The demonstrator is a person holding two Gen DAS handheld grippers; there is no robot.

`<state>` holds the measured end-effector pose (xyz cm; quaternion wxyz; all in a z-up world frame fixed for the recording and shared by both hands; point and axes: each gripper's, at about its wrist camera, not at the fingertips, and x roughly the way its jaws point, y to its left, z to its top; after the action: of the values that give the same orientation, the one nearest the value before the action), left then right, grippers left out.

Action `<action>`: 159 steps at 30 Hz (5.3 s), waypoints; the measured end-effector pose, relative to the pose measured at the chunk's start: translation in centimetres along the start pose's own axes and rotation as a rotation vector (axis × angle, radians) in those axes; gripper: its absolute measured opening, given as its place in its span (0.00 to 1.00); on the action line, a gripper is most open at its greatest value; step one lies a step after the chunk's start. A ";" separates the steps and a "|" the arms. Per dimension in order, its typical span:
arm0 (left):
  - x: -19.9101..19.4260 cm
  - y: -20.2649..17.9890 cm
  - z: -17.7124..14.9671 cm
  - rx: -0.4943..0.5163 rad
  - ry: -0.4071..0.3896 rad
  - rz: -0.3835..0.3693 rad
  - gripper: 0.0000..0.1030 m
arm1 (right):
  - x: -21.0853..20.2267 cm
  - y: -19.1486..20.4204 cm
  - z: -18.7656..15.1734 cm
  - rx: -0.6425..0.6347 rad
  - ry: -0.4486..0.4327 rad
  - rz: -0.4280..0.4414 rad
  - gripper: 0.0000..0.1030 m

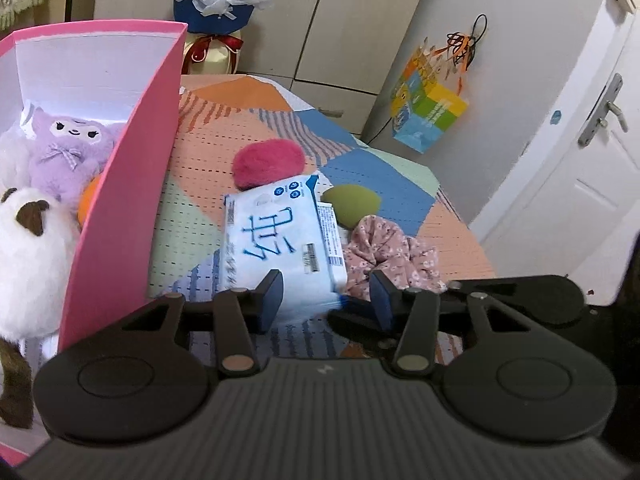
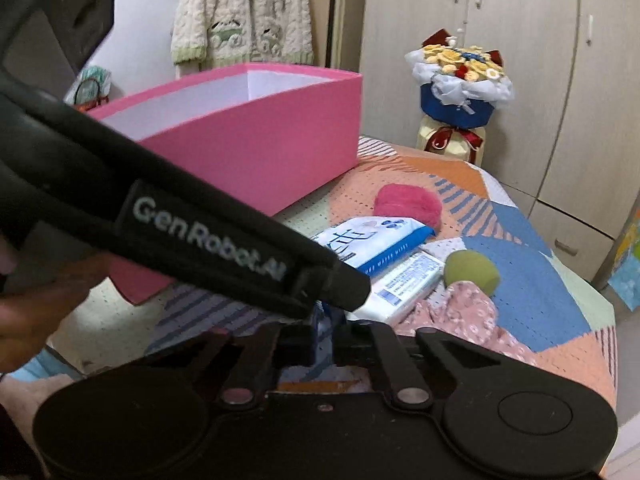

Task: Organize soft objects
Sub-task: 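Grasp the white wet-wipes pack with the left gripper, then carry the wet-wipes pack into the pink box with the left gripper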

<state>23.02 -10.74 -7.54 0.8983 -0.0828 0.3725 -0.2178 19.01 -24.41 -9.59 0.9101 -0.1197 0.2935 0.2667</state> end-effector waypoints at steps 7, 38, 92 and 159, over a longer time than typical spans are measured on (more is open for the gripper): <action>0.6 0.3 -0.2 -0.040 0.015 -0.012 0.56 | -2.8 1.1 -1.3 0.025 0.006 -0.028 0.00; -0.4 0.5 -0.7 -0.112 0.042 -0.042 0.42 | -0.1 -0.1 -1.2 0.145 -0.082 0.002 0.23; 0.1 1.4 -4.3 -0.154 0.045 0.028 0.37 | 1.6 1.6 -2.3 0.026 0.004 0.076 0.87; -20.8 11.7 2.6 0.062 -0.046 0.058 0.32 | -2.0 17.6 13.4 -0.013 -0.148 0.107 0.72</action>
<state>15.63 9.12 3.82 0.9147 -0.0492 0.3470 -0.2012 14.14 -5.67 1.25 0.9129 -0.0898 0.2298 0.3251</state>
